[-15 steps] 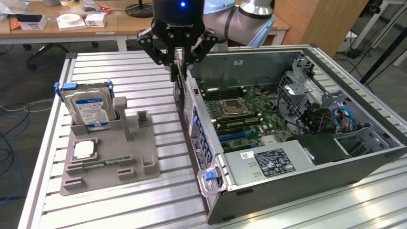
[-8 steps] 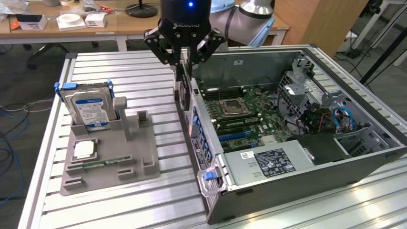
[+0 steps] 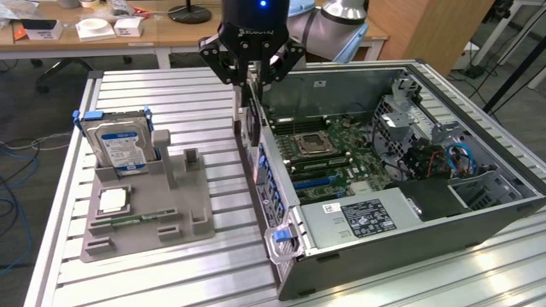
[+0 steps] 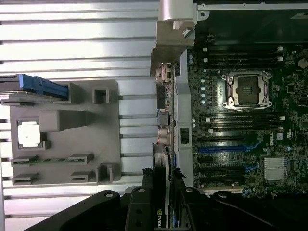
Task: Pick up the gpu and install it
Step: 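Pick up the gpu and move the gpu toward the slot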
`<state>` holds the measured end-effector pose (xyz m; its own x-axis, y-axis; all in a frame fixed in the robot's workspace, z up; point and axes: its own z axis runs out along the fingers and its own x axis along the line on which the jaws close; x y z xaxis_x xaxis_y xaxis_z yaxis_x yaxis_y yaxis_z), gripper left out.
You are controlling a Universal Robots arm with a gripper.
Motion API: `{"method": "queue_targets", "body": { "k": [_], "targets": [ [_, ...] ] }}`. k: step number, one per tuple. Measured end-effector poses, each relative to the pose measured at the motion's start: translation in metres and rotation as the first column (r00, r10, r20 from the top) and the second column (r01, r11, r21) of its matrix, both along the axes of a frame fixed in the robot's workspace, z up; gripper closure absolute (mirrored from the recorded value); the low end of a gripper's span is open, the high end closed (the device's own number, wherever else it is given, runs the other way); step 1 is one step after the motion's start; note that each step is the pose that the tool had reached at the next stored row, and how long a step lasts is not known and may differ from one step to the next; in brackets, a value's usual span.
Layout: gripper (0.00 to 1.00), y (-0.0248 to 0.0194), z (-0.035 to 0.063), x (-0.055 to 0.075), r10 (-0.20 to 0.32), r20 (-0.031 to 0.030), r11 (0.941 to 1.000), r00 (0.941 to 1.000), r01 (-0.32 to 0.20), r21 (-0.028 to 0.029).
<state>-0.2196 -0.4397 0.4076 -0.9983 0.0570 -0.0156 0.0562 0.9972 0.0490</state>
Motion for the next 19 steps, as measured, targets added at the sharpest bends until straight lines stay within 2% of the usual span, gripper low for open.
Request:
{"method": "queue_targets", "body": {
  "k": [19],
  "targets": [
    [0.74,0.0000,0.0000,0.036,0.000,-0.0074,1.0000,1.0000,0.000,-0.0001]
  ]
}}
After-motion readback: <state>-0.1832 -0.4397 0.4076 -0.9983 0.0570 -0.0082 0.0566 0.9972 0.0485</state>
